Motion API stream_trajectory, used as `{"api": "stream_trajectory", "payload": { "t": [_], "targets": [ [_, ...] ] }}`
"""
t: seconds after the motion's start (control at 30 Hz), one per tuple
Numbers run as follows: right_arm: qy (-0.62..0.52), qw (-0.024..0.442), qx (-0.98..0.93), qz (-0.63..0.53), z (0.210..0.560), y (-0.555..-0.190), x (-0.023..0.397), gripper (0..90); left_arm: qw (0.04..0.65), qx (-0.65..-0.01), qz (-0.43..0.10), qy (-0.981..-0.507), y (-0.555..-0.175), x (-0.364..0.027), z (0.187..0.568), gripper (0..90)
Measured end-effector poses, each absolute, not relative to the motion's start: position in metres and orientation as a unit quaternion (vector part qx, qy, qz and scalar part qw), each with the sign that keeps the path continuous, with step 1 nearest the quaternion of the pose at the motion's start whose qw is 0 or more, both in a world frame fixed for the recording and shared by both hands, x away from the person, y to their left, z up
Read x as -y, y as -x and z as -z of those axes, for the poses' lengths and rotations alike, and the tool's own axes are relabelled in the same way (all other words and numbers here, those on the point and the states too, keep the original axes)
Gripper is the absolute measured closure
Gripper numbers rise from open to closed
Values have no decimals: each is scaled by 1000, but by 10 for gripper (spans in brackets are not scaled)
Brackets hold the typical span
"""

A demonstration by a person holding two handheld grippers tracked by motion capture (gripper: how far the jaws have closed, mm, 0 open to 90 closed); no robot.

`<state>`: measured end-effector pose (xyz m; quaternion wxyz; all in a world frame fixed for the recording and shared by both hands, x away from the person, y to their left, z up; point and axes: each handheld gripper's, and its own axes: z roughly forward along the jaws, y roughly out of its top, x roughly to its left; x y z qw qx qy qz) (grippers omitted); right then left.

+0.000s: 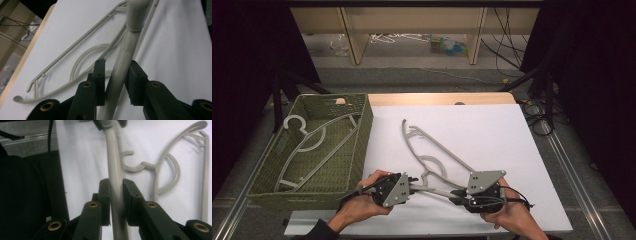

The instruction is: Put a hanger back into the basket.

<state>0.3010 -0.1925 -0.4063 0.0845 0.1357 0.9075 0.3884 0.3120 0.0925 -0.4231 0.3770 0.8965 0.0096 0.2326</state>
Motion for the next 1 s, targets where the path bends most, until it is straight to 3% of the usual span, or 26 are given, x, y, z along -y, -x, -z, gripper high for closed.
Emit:
{"api": "stream_trajectory", "payload": {
  "t": [0.2,0.53,0.63,1.0],
  "targets": [
    [-149,89,-903,-392,406,-304,196,735,371,-35,-198,-907,-310,-90,418,737],
    [-206,103,-871,-433,404,-311,200,535,405,-122,-101,-900,-309,-94,409,775],
    [-223,110,-859,-447,401,-311,202,476,407,-133,-92,-899,-308,-95,405,788],
    [-233,124,-834,-485,392,-308,204,412,419,-184,-96,-884,-310,-116,391,791]
  ]
}}
